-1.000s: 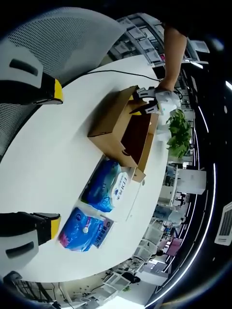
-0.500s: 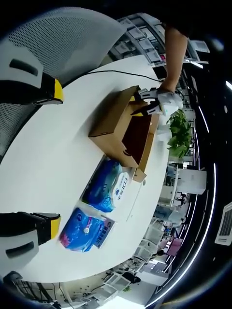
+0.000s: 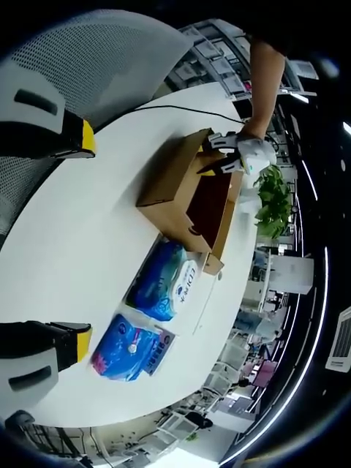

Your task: Operate the shoe box by opening the lid, removing the specified soft item, and placing it in the target area until the item is outside and the box remains undamaged.

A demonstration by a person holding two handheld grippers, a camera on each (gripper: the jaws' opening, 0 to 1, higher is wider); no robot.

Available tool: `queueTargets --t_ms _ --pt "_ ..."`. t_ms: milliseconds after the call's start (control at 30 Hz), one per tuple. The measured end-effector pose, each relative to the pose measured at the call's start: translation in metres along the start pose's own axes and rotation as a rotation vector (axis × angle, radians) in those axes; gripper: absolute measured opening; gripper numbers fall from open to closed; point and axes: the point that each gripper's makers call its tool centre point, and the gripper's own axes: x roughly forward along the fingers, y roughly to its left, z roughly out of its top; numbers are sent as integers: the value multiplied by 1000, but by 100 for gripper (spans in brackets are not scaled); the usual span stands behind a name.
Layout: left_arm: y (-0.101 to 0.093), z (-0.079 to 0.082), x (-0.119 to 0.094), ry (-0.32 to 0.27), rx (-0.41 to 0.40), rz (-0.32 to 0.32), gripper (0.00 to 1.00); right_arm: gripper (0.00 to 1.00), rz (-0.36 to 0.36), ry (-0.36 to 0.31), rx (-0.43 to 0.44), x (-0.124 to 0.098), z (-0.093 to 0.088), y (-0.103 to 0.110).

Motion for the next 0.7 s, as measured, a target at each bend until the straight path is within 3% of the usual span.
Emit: queueTargets --t_ms 267,700 --pt "4 1 -2 -6 5 28 39 92 -1 0 0 0 0 0" --pt "14 -1 -4 -4 -2 55 41 92 -1 1 0 0 0 -1"
